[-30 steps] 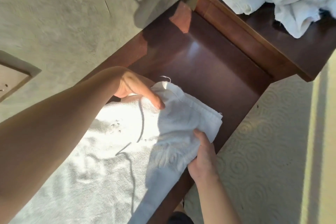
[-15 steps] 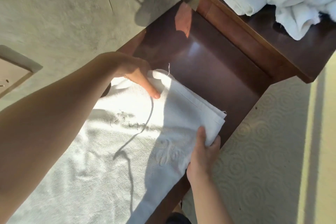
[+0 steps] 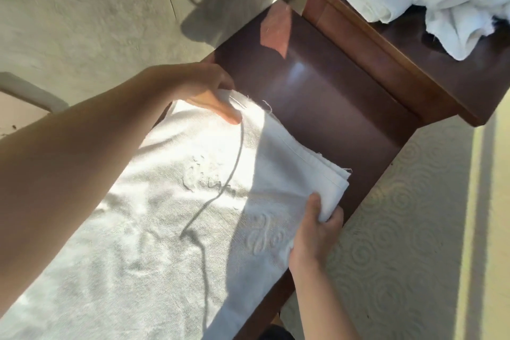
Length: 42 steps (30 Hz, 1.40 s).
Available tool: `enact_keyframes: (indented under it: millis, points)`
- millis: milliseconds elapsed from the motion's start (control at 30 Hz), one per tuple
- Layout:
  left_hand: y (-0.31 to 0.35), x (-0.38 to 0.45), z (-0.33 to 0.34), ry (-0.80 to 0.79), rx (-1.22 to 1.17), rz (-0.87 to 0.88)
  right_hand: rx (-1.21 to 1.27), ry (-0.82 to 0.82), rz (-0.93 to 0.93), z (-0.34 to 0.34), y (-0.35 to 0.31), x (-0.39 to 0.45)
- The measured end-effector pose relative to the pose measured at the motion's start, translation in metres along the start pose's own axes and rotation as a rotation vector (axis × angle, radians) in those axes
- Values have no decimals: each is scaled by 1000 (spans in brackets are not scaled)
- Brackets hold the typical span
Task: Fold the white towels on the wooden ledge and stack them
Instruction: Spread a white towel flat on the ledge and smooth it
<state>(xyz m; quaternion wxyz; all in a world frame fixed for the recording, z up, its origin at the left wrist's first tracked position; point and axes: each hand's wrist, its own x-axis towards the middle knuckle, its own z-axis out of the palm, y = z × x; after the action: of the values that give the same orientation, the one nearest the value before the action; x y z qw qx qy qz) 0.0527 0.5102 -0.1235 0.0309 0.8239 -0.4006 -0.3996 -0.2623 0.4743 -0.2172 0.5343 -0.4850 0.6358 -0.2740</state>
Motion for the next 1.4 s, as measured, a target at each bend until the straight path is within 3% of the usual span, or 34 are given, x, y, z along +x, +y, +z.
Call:
enact_keyframes:
  millis: [133,267,400,500,600,700,767,833,1000,1067,1133,1233,1333,1400]
  points:
    - [-7,14,26,356,26,-106,-47,29,-10,1,5,0]
    - [-27,14,53,529,-284,-155,-63,16,19,-4,-2,0]
    - [-57,7,67,376,-588,-268,-37,-20,70,-5,-5,1]
    - [-62,3,60,81,-592,-345,-77,-16,54,-5,-4,2]
    - [-49,-5,49,-158,-682,-119,-112,-6,36,-4,-4,0]
    - [-41,-11,42,-212,-838,-20,-129,0,26,-3,-5,-1]
    - [-38,-10,40,-115,-773,84,-137,-1,22,-2,-6,-1]
    - [-39,-5,39,79,-579,172,-154,0,16,-2,-6,-1]
    - [-44,4,46,748,-365,135,-181,25,15,0,-5,0]
    - [-48,6,52,891,-303,170,-175,29,3,1,-5,0]
    - [-52,9,60,923,-317,178,-183,31,7,0,-4,0]
    - [-53,11,77,870,-357,43,-166,25,40,-2,-4,2]
    - [-42,1,116,775,-189,-199,-164,5,37,-6,-11,4]
    - [-38,-5,144,756,-63,-218,-170,-1,9,-8,-15,7]
